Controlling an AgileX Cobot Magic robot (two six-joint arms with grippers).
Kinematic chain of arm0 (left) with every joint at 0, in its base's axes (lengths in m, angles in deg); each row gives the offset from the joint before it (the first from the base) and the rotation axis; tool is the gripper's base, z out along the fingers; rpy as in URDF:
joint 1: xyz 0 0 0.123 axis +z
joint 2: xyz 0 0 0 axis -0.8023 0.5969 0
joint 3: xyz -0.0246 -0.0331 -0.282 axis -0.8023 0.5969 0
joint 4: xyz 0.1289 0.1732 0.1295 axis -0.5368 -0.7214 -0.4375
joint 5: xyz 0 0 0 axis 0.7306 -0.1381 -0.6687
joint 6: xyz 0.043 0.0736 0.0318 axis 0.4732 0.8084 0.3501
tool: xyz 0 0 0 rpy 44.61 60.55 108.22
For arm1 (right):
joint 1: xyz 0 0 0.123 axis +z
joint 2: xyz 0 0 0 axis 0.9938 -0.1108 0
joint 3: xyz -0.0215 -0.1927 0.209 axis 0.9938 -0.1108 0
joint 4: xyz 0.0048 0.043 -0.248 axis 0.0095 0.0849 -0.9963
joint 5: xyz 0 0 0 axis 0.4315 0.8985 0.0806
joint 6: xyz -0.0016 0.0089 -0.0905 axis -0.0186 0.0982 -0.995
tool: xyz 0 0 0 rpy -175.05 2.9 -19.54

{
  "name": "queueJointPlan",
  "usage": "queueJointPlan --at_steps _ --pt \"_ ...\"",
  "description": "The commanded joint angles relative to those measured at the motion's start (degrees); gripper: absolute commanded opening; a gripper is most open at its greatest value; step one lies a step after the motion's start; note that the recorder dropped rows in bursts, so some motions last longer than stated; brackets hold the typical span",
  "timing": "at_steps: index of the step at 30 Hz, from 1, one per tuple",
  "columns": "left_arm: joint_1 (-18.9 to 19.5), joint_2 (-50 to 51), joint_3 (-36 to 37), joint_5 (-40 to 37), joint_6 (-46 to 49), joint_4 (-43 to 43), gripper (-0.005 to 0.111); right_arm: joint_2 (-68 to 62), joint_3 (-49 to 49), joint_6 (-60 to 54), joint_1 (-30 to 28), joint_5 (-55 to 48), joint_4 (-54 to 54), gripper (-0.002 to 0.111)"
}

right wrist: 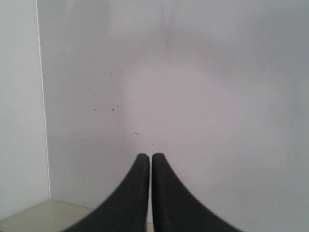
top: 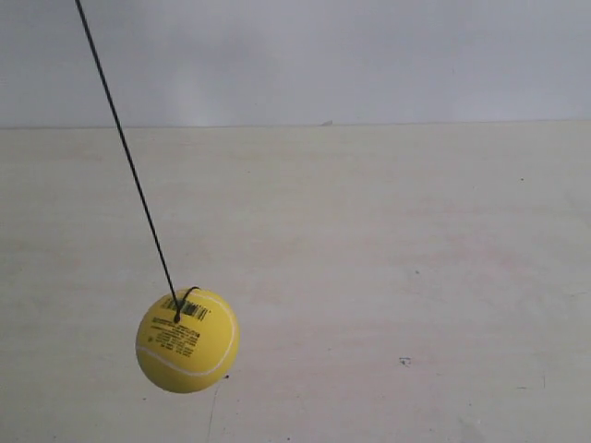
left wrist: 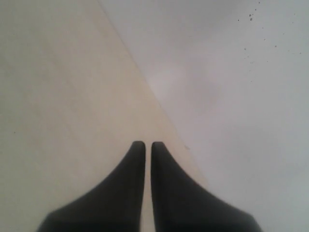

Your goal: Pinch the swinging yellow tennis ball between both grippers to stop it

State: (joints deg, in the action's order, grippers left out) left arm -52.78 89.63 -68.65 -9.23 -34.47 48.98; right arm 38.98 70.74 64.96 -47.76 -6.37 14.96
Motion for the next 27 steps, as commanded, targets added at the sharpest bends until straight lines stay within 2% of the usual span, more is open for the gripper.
queueJointPlan --at_steps 1,4,10,13,27 --pt "0.2 -0.2 0.1 -0.1 4.9 -0.9 0.005 0.4 0.1 0.1 0.1 -0.6 0.0 0.0" --pt "0.2 -0.2 0.1 -0.1 18.8 -0.9 0.005 0.4 0.1 0.1 0.1 -0.4 0.0 0.0" --pt "0.2 -0.2 0.1 -0.2 55.1 -0.9 0.005 0.4 0.1 0.1 0.1 -0.4 0.0 0.0" --pt "0.2 -0.2 0.1 -0.2 66.9 -0.9 0.005 0.4 0.1 0.1 0.1 -0.4 0.0 0.0" --pt "0.2 -0.2 0.1 -0.2 68.2 -0.9 0.005 0.4 0.1 0.1 0.1 -0.4 0.0 0.0"
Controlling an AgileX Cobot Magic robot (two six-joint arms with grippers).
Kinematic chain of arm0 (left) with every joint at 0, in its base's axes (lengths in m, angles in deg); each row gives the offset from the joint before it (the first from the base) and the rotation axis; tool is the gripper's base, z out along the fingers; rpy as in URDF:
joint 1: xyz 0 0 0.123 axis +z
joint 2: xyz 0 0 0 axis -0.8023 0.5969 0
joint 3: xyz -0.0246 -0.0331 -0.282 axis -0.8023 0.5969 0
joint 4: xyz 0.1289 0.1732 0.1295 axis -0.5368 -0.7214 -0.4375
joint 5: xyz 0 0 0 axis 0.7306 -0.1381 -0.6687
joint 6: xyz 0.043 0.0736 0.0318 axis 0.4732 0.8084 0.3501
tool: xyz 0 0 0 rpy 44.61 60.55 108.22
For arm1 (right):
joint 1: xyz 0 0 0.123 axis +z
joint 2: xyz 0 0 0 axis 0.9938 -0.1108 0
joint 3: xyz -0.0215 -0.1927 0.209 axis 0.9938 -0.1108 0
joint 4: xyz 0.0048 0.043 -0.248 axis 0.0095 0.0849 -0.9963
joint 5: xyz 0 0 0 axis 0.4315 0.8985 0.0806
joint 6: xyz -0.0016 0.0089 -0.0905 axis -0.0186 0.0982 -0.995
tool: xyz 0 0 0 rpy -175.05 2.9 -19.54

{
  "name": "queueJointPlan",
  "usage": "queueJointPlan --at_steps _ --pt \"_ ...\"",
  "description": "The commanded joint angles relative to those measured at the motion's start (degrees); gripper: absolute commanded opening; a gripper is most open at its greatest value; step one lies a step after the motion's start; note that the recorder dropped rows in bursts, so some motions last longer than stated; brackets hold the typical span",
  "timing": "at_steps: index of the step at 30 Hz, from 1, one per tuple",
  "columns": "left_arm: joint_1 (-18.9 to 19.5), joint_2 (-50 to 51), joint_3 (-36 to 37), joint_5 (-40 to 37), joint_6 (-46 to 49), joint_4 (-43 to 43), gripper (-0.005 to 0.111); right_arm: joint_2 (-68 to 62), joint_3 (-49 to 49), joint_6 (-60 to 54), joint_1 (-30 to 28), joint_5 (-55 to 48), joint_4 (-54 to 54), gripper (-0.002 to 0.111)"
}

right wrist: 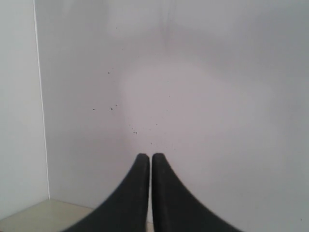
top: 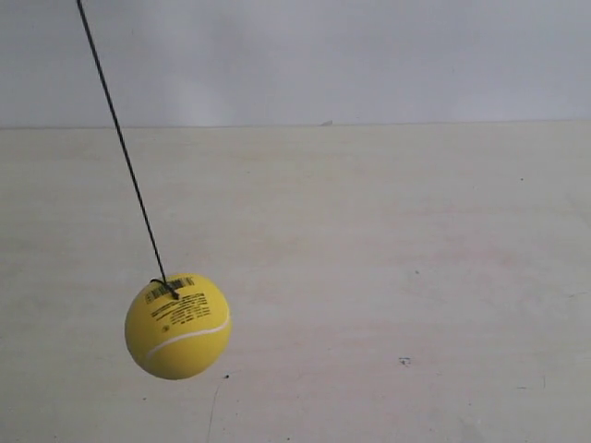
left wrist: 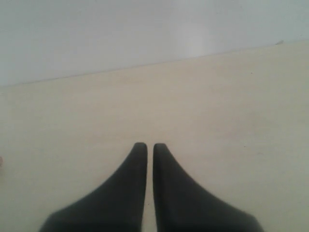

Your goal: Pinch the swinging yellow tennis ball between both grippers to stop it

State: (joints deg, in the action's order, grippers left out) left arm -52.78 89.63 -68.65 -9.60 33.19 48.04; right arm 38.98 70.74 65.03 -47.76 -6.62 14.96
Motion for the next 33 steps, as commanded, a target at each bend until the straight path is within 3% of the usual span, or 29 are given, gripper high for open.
queueJointPlan --at_steps 1,33 --pt "0.2 -0.2 0.1 0.1 0.5 0.0 0.005 0.4 0.1 0.1 0.1 -0.1 0.0 0.0" --pt "0.2 -0.2 0.1 0.1 0.5 0.0 0.005 0.4 0.1 0.1 -1.5 0.0 0.0 0.0"
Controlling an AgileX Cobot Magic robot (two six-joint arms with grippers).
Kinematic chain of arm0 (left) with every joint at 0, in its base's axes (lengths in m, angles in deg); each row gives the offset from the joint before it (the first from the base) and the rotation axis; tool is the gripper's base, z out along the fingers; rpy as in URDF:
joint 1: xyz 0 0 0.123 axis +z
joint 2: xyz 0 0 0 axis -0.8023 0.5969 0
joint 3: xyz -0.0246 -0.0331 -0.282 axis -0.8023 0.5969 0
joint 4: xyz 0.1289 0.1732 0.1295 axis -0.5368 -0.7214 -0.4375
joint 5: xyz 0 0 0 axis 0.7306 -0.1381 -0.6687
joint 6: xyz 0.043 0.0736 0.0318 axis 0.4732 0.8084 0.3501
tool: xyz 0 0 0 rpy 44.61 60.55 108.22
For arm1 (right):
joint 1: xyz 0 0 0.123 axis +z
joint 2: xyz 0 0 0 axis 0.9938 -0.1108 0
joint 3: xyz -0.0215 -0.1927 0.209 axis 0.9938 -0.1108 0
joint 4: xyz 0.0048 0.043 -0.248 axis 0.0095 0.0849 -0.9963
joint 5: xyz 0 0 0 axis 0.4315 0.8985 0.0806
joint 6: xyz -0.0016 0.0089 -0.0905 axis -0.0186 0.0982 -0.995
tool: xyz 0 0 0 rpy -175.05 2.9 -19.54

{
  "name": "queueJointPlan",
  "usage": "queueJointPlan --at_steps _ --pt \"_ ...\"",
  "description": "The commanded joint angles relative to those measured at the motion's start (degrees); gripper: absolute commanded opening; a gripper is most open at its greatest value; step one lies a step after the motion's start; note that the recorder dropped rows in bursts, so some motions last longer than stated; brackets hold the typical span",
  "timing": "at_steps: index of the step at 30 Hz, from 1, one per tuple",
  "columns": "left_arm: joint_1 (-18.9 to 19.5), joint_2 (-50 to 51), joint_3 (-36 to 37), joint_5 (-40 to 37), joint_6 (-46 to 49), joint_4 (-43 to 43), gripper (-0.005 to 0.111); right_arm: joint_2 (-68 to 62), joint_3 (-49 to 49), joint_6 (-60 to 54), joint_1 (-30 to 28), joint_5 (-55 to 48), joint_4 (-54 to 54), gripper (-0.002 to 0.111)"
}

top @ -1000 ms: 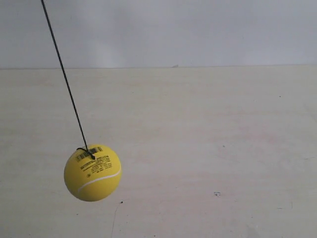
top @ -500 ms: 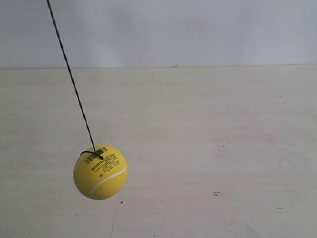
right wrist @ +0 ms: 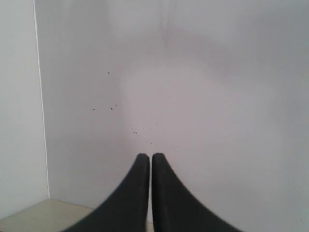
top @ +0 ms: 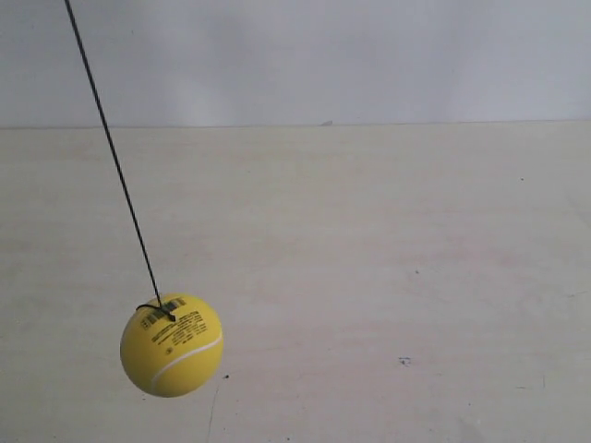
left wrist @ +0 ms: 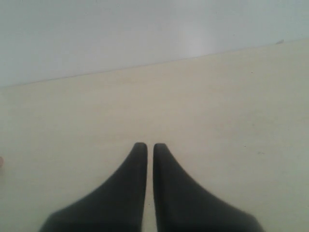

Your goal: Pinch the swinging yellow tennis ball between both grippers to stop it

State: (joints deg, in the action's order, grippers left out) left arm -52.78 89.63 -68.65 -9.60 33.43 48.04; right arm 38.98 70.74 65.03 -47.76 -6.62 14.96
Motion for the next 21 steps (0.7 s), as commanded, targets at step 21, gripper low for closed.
queueJointPlan --at_steps 21 --pt "0.2 -0.2 0.1 0.1 0.3 0.0 0.005 0.4 0.1 0.1 -35.5 0.4 0.0 0.0"
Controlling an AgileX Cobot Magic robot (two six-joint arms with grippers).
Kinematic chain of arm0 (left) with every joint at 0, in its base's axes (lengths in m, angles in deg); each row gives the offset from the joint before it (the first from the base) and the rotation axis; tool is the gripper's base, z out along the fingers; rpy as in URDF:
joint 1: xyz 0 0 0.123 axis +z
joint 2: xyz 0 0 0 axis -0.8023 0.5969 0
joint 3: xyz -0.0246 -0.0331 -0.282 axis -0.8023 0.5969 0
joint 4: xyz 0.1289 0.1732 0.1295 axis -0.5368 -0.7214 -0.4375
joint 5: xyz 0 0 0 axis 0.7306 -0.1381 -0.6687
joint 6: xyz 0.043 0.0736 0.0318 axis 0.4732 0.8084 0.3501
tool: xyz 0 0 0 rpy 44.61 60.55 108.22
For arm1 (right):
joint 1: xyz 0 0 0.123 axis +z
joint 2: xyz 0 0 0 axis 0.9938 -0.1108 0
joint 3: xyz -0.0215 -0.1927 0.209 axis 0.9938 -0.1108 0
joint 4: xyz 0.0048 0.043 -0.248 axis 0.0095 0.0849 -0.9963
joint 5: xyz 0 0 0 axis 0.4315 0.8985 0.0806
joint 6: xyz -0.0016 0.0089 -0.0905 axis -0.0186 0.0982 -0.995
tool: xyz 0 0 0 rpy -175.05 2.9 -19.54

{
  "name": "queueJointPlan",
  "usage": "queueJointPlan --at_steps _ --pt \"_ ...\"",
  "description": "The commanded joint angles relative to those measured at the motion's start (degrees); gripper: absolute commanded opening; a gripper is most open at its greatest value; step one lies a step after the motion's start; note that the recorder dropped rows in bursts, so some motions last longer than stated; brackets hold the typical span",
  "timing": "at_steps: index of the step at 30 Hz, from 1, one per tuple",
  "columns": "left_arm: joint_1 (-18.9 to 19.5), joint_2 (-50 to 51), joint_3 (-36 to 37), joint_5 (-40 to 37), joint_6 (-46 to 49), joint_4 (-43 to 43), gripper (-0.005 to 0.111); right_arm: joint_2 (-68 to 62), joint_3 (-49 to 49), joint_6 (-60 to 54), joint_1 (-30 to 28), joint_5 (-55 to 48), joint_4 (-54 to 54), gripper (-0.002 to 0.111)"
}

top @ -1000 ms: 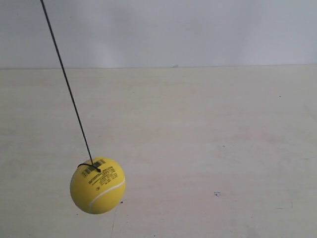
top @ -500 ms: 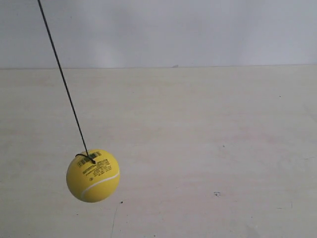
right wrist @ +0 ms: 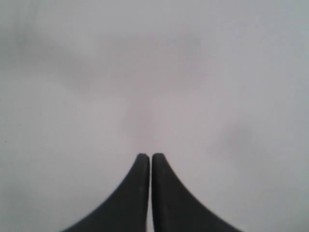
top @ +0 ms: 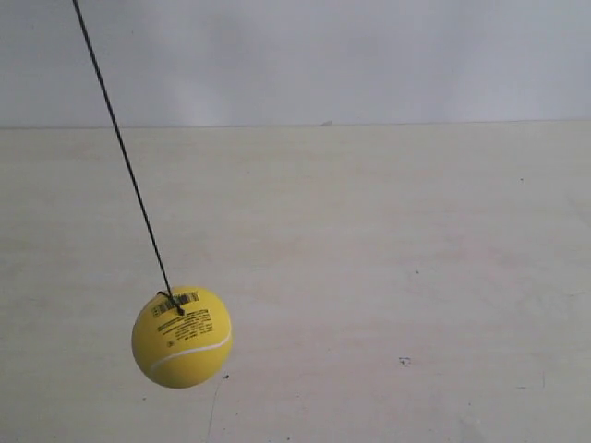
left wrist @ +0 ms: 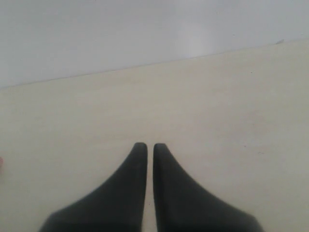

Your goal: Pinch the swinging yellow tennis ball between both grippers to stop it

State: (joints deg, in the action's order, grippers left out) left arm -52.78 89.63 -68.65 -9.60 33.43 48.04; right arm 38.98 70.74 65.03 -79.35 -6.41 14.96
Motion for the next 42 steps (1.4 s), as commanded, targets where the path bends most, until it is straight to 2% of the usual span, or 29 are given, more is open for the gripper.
queueJointPlan --at_steps 1,5,28,32,37,42 --pt "0.2 -0.2 0.1 0.1 0.3 0.0 0.005 0.4 0.1 0.1 -4.9 0.2 0.0 0.0" --pt "0.2 -0.2 0.1 0.1 0.3 0.0 0.005 0.4 0.1 0.1 -7.8 0.1 0.0 0.0" --pt "0.2 -0.2 0.1 0.0 0.2 0.0 0.005 0.4 0.1 1.0 -7.8 0.0 0.0 0.0" --pt "0.2 -0.2 0.1 0.0 0.2 0.0 0.005 0.4 0.1 15.1 -7.8 0.3 5.9 0.0" --pt "0.2 -0.2 0.1 0.0 0.2 0.0 0.005 0.4 0.1 42.5 -7.8 2.3 14.6 0.0" --pt "0.2 -0.2 0.1 0.0 0.2 0.0 0.005 0.3 0.1 60.3 -7.8 7.1 18.0 0.0"
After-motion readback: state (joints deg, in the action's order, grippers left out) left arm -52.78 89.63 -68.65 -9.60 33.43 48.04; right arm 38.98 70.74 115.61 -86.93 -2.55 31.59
